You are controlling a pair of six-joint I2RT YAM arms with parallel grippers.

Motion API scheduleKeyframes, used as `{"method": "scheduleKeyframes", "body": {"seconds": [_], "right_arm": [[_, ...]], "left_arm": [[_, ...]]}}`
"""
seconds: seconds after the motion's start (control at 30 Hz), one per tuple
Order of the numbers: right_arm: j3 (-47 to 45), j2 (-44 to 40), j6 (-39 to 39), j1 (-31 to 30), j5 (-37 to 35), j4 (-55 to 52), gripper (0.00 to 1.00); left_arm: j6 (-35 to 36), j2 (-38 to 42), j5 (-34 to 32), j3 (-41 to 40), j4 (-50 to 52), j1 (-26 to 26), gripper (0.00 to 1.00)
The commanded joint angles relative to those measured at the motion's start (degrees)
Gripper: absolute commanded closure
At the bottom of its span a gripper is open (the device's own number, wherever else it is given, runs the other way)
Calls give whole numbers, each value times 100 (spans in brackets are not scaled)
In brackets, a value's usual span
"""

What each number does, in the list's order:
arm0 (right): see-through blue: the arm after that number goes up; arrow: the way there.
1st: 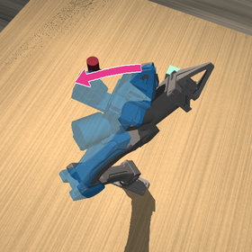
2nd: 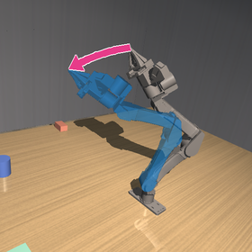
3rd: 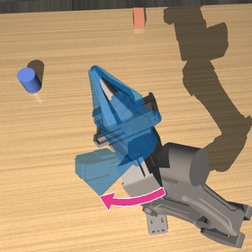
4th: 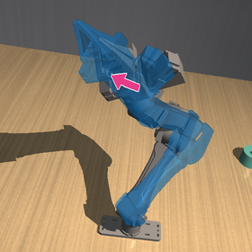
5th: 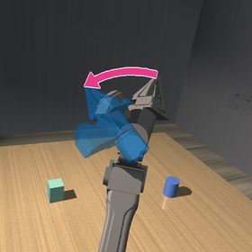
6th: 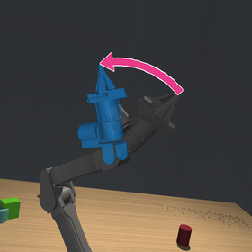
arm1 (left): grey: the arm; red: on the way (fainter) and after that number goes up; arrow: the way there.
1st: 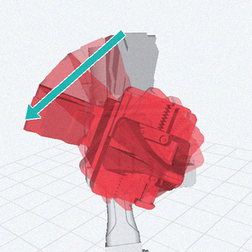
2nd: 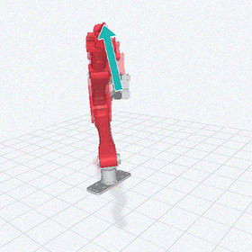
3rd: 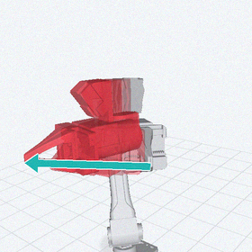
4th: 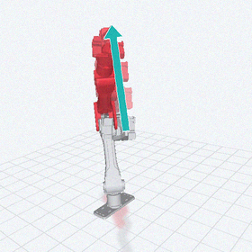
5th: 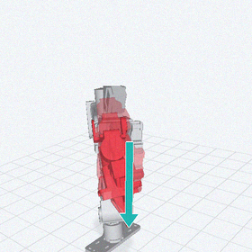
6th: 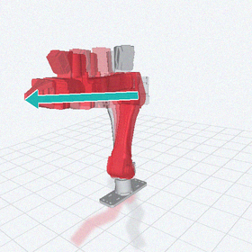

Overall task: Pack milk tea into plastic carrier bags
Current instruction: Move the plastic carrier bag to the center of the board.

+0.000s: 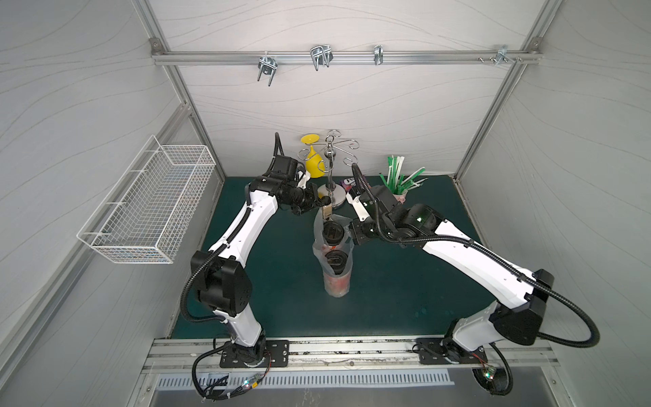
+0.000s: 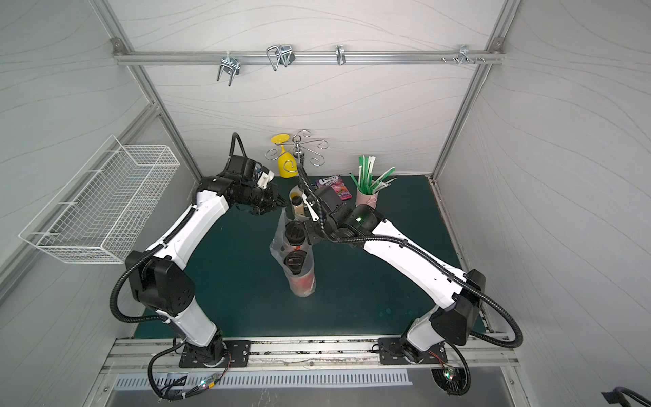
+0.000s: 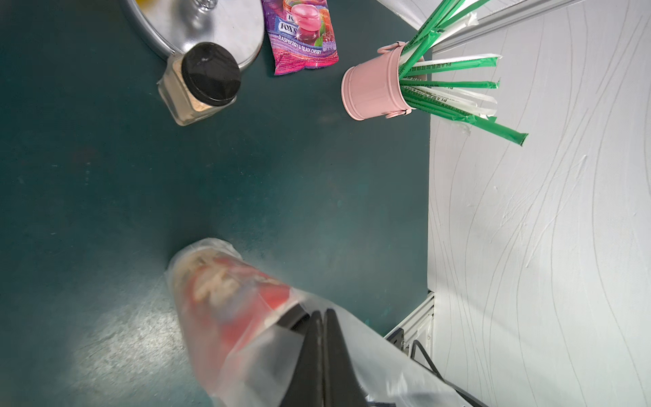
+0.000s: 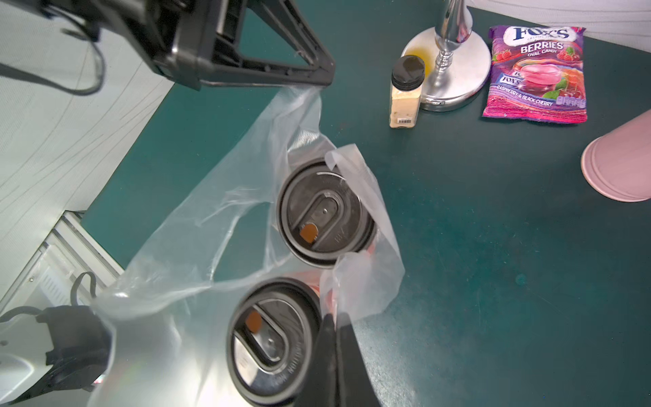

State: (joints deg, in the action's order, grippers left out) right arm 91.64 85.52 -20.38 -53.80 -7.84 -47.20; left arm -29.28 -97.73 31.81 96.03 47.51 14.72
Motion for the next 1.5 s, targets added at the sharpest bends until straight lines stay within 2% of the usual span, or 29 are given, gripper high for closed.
{"method": "scheduleKeyframes", "body": {"seconds": [0.0,0.13,0.7,0.83,1.03,1.17,1.23,1.33,1.47], "right_arm": [[48,-189,-191,-37,-160,-270,100],[-102,-328,-218,-25,-363,-260,100],[-657,-730,-291,213,-395,-272,100],[-828,-872,-282,300,-316,-254,100],[-891,-957,-300,342,-278,-228,100],[-901,-1002,-291,362,-264,-244,100],[-902,-1004,-276,394,-217,-236,100],[-893,-984,-229,420,-218,-245,100],[-863,-967,-120,495,-235,-278,100]], "left_arm": [[-69,-69,95,437,-163,70,100],[-77,-213,128,565,-154,167,100],[-61,-536,80,934,-48,571,100],[-61,-561,104,1203,58,606,76],[146,-539,-112,1571,570,629,51],[406,-392,-641,1910,1288,635,46],[481,-121,-1218,1792,1640,763,45],[412,383,-1969,1201,1777,1239,44],[-106,1007,-2091,90,1349,1531,44]]}}
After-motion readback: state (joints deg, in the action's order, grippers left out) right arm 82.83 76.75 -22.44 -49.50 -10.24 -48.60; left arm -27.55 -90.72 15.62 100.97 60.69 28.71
